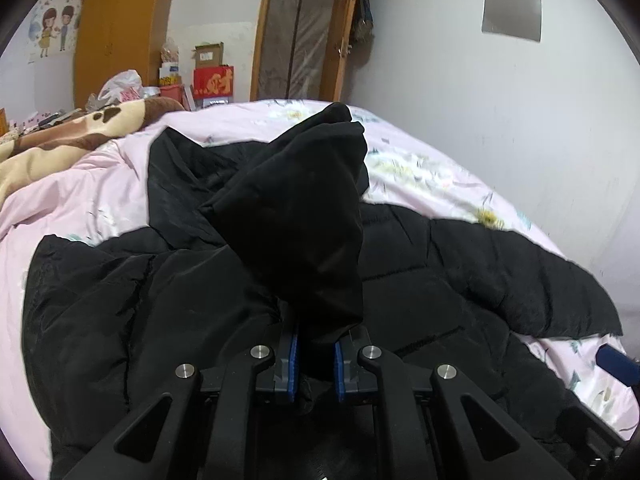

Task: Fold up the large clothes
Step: 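Fold the held sleeve across the jacket body and open the left gripper, then grasp the other jacket sleeve with the right gripper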

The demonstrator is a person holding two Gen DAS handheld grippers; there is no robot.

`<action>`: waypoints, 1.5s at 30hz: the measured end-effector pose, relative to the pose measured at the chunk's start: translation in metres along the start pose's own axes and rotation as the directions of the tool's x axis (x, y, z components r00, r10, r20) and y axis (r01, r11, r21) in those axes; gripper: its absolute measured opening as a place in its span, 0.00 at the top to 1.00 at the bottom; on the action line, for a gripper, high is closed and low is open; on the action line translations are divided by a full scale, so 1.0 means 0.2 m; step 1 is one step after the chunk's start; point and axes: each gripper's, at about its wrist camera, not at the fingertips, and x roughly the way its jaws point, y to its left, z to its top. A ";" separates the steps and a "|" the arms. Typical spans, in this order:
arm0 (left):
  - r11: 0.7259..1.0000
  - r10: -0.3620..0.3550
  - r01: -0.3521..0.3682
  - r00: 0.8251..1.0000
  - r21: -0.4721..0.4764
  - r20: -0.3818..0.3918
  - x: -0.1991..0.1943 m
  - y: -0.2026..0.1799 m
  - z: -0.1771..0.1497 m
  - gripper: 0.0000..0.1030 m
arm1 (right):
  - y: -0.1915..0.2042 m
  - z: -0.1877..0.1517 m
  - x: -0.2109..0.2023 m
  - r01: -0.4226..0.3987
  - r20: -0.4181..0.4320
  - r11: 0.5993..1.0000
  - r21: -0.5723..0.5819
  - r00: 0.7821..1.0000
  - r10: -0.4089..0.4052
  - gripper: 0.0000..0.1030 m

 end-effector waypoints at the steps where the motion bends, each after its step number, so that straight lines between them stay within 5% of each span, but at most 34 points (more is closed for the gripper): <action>1: 1.000 -0.004 0.004 1.000 0.001 -0.008 0.03 -0.01 -0.01 0.87 | -0.01 0.00 0.01 0.005 -0.003 1.000 0.003 1.000 -0.005 0.02; 6: 1.000 -0.020 0.021 0.997 0.007 -0.074 0.13 -0.04 -0.08 0.82 | -0.07 -0.02 0.05 0.027 -0.023 1.000 0.009 0.999 -0.026 0.02; 11: 0.999 -0.036 0.037 0.996 0.020 -0.081 0.07 -0.02 -0.10 0.33 | -0.07 -0.01 0.06 0.047 -0.021 0.999 0.008 0.999 -0.047 0.02; 14: 0.998 -0.035 0.037 0.999 0.046 -0.042 -0.03 0.00 -0.09 0.21 | -0.07 0.01 0.07 0.049 -0.009 0.999 0.008 0.999 -0.049 0.02; 18: 1.000 -0.021 0.021 0.998 0.000 -0.053 -0.15 0.10 -0.05 0.19 | -0.05 0.06 0.12 0.025 -0.013 0.999 0.026 1.000 -0.025 0.02; 24: 0.985 0.160 -0.163 0.985 -0.055 -0.064 -0.32 0.38 -0.04 0.17 | 0.07 0.12 0.35 0.009 -0.090 0.999 -0.051 0.996 -0.013 0.02; 26: 0.965 0.246 -0.252 0.966 -0.077 -0.078 -0.33 0.50 -0.06 0.17 | 0.13 0.12 0.41 0.009 -0.087 0.996 -0.093 0.996 -0.017 0.02; 29: 0.916 0.387 -0.397 0.913 -0.064 -0.129 -0.31 0.64 -0.09 0.17 | 0.18 0.12 0.51 0.020 -0.115 0.993 -0.120 0.993 -0.034 0.02; 33: 0.907 0.399 -0.415 0.900 -0.066 -0.176 -0.25 0.75 -0.14 0.17 | 0.23 0.12 0.62 -0.019 -0.175 0.991 -0.132 0.985 -0.004 0.04; 35: 0.913 0.385 -0.403 0.904 -0.066 -0.188 -0.20 0.76 -0.14 0.17 | 0.25 0.12 0.64 -0.039 -0.182 0.990 -0.134 0.983 0.014 0.24; 37: 0.917 0.380 -0.397 0.904 -0.052 -0.195 -0.15 0.75 -0.15 0.17 | 0.27 0.12 0.66 -0.031 -0.199 0.989 -0.141 0.980 0.003 0.56; 42: 0.917 0.388 -0.398 0.903 -0.020 -0.185 -0.10 0.71 -0.13 0.17 | 0.25 0.13 0.61 -0.012 -0.161 0.989 -0.148 0.987 -0.012 0.87; 45: 0.923 0.374 -0.385 0.906 -0.020 -0.200 -0.05 0.70 -0.12 0.17 | 0.21 0.15 0.56 -0.003 -0.121 0.990 -0.141 0.993 -0.014 0.91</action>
